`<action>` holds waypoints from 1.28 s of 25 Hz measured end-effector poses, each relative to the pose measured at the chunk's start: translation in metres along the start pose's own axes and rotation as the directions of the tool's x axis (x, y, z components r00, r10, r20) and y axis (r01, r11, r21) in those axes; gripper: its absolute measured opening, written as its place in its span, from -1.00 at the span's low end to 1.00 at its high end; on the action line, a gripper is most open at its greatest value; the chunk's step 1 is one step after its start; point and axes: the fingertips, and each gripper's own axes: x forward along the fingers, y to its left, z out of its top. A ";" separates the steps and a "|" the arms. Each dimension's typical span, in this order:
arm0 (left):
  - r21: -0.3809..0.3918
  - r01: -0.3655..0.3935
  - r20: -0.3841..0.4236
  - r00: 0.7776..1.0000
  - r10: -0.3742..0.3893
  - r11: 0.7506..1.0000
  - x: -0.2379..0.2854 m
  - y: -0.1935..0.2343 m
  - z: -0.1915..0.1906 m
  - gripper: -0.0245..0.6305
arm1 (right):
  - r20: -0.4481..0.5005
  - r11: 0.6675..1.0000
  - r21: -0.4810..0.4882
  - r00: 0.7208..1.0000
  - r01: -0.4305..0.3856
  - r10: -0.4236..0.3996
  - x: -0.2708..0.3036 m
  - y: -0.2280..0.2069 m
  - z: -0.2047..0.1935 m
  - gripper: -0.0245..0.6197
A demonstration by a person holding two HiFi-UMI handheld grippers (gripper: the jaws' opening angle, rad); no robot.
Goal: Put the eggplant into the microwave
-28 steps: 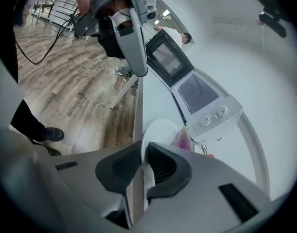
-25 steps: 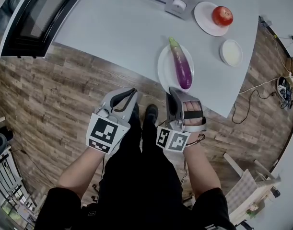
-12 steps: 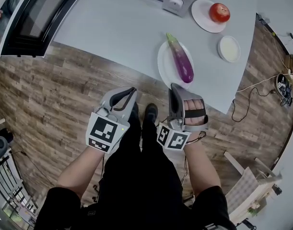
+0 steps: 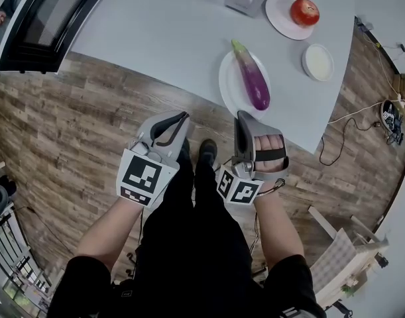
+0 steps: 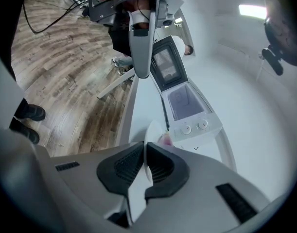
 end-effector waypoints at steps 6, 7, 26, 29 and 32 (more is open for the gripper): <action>-0.001 -0.017 0.026 1.000 0.017 1.000 -0.006 0.003 0.012 -0.87 | 0.007 1.000 -0.007 1.000 0.017 -0.017 -0.002 -0.020 0.006 -0.83; -0.001 -0.018 0.032 0.999 0.018 1.000 -0.009 0.002 0.017 -0.86 | 0.011 1.000 -0.011 1.000 0.020 -0.020 -0.004 -0.026 0.009 -0.83; 0.037 -0.086 0.141 0.987 0.080 0.996 -0.086 0.045 0.088 -0.87 | 0.059 0.998 -0.030 0.997 0.054 -0.053 -0.022 -0.115 0.087 -0.83; 0.033 -0.085 0.160 0.984 0.079 0.996 -0.097 0.055 0.096 -0.86 | 0.063 0.997 -0.036 0.996 0.061 -0.059 -0.020 -0.127 0.104 -0.83; 0.047 -0.084 0.182 0.980 0.074 0.995 -0.110 0.065 0.106 -0.86 | 0.071 0.997 -0.046 0.996 0.063 -0.060 -0.017 -0.136 0.123 -0.83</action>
